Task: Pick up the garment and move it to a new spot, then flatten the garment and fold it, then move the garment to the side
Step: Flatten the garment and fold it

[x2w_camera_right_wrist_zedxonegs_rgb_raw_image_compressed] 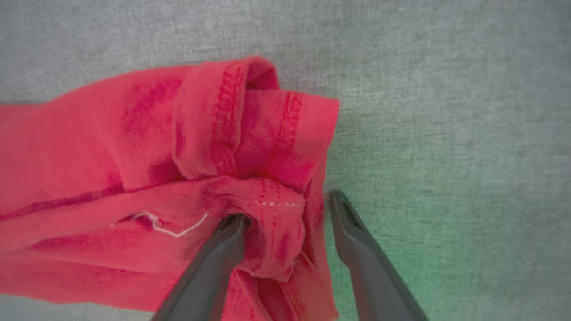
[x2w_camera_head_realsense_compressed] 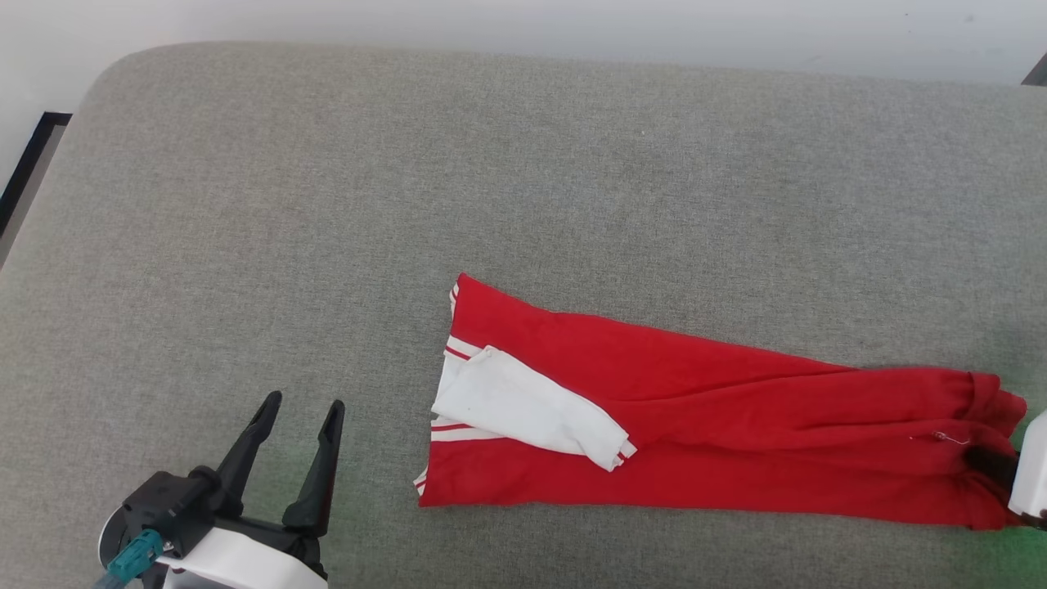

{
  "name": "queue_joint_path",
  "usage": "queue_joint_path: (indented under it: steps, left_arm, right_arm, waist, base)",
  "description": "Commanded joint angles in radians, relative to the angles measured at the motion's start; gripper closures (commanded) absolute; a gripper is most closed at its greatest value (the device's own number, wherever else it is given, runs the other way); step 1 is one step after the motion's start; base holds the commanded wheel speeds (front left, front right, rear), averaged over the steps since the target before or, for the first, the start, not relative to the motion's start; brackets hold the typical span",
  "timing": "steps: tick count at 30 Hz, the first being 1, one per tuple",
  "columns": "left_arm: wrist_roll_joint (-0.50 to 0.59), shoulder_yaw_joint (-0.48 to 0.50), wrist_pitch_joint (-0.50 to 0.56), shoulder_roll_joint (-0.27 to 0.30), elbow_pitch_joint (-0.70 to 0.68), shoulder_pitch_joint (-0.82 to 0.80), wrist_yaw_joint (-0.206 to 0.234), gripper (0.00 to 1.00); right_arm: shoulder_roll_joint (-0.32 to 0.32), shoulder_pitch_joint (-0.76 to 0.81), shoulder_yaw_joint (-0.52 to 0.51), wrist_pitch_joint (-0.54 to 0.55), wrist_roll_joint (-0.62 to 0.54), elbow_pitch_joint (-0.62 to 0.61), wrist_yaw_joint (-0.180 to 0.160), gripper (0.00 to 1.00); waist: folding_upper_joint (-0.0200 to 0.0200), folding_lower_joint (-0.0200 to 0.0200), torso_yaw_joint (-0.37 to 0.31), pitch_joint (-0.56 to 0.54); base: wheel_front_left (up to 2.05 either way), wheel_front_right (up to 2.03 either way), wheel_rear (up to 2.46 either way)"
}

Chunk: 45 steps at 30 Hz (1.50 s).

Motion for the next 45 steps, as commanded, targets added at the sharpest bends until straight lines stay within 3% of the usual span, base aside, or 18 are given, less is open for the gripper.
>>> queue_joint_path:
  steps: [1,2,18,25,33,38,45]
  left_arm:
    - [0.011,0.007,-0.005,-0.002,-0.002,0.010,0.002,0.00]
    - [0.013,0.008,-0.005,-0.004,-0.002,0.010,0.002,0.00]
    - [0.035,0.047,-0.005,-0.012,-0.036,0.010,0.002,0.00]
    - [0.023,0.043,-0.005,0.000,-0.031,0.006,0.002,0.00]
    - [0.029,0.041,-0.005,0.013,-0.037,-0.008,0.002,0.00]
    - [0.013,0.049,-0.005,0.011,-0.037,0.002,0.002,0.00]
    - [0.009,0.039,-0.005,0.007,-0.027,0.012,0.002,0.00]
  right_arm:
    - [0.043,0.007,0.024,0.011,-0.005,0.034,0.000,0.91]
    - [0.045,0.004,0.023,0.007,-0.006,0.035,0.000,1.00]
    - [0.000,-0.032,-0.115,-0.111,-0.033,-0.021,-0.002,1.00]
    - [-0.019,-0.003,-0.263,-0.153,-0.089,-0.054,-0.002,1.00]
    - [-0.033,0.026,-0.470,-0.125,-0.180,-0.138,-0.002,1.00]
    - [-0.003,0.046,-0.406,-0.096,-0.136,-0.209,0.000,1.00]
    - [-0.004,0.137,-0.211,-0.025,-0.040,-0.367,0.000,1.00]
  waist:
    - [-0.0001,0.0000,0.000,0.001]
    - [-0.0001,0.0000,0.000,0.001]
    - [-0.0001,0.0000,-0.033,0.007]
    - [-0.0001,0.0000,-0.049,0.014]
    - [-0.0001,0.0000,-0.064,0.016]
    - [-0.0001,0.0000,-0.071,0.007]
    - [-0.0001,0.0000,-0.068,-0.009]
  base:
    - [0.00,0.00,0.00]
    - [0.00,0.00,0.00]
    - [0.00,0.00,0.00]
    - [0.00,0.00,0.00]
    - [0.00,0.00,0.00]
    - [0.00,0.00,0.00]
    - [0.00,0.00,0.00]
